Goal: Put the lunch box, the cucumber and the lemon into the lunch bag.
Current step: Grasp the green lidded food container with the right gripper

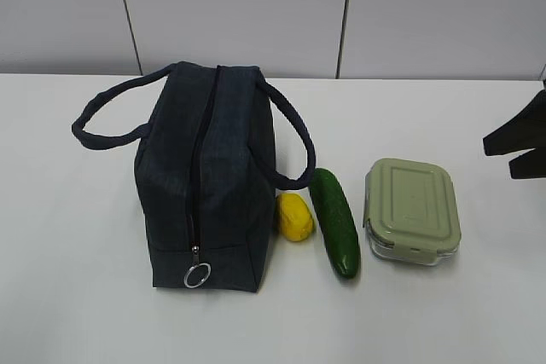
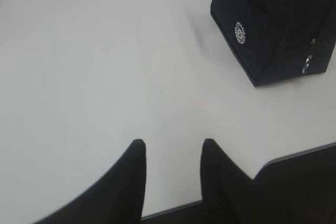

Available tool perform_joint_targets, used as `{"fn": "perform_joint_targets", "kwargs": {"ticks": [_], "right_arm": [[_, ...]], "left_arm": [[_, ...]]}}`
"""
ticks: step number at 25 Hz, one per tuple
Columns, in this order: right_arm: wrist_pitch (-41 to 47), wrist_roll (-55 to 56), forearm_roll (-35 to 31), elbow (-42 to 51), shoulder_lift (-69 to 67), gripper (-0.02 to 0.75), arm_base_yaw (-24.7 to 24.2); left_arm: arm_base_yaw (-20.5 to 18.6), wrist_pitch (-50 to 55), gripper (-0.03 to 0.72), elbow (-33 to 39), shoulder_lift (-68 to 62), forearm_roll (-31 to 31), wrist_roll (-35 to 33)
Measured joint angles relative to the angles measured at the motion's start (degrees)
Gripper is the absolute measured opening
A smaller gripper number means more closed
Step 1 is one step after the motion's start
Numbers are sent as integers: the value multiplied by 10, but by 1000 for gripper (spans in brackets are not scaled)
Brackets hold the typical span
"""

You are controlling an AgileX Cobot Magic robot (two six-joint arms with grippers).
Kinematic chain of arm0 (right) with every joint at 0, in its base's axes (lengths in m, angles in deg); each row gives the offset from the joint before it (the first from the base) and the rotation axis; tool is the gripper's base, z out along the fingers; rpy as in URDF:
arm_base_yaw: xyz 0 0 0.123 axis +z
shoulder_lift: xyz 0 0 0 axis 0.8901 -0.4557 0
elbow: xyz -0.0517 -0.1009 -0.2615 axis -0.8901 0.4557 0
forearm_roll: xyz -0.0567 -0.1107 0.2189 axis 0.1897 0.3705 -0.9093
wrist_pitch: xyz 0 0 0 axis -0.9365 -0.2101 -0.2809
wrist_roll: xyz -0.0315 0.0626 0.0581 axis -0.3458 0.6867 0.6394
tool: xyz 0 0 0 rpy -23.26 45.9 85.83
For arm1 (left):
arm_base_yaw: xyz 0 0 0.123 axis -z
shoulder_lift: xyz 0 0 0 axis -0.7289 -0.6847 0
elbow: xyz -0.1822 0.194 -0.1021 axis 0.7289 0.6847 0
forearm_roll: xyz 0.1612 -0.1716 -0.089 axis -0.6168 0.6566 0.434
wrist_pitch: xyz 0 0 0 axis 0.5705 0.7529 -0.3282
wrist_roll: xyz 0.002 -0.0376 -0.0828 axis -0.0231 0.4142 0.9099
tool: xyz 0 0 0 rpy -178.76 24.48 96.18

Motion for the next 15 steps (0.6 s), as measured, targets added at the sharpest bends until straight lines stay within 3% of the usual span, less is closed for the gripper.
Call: {"fn": "perform_joint_targets", "kwargs": {"ticks": [15], "right_arm": [[9, -36, -3, 0, -81, 454, 0]], "left_arm": [[0, 0, 239, 0, 0, 0, 3]]}}
